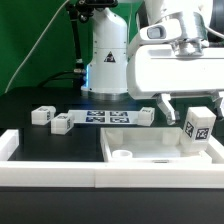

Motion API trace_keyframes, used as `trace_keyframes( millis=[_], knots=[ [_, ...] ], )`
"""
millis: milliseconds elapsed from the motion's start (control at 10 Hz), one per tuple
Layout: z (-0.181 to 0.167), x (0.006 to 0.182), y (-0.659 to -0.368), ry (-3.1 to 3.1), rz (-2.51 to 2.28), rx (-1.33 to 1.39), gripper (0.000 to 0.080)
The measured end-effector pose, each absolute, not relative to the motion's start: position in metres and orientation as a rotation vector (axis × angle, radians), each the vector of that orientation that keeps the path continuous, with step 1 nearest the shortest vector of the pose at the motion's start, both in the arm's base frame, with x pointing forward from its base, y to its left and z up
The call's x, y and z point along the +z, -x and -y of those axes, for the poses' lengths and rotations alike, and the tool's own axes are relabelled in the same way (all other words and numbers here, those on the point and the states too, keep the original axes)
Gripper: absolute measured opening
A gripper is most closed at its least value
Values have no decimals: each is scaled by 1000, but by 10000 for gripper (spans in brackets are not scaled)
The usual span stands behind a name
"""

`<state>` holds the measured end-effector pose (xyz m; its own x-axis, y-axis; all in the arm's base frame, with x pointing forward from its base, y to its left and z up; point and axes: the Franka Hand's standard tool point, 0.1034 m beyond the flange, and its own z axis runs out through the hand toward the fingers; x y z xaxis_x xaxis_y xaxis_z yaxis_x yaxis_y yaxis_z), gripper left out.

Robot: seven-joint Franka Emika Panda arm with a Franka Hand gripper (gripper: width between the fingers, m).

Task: Assemble one leg

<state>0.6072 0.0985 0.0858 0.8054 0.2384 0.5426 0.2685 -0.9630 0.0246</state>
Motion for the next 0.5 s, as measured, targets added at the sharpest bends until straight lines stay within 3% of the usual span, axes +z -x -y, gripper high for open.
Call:
trace_keyframes(
  millis=[400, 500],
  knots=[
    [-101, 86, -607, 2941, 419, -809, 649],
    [-104, 79, -602, 2954, 428, -652, 649]
  ],
)
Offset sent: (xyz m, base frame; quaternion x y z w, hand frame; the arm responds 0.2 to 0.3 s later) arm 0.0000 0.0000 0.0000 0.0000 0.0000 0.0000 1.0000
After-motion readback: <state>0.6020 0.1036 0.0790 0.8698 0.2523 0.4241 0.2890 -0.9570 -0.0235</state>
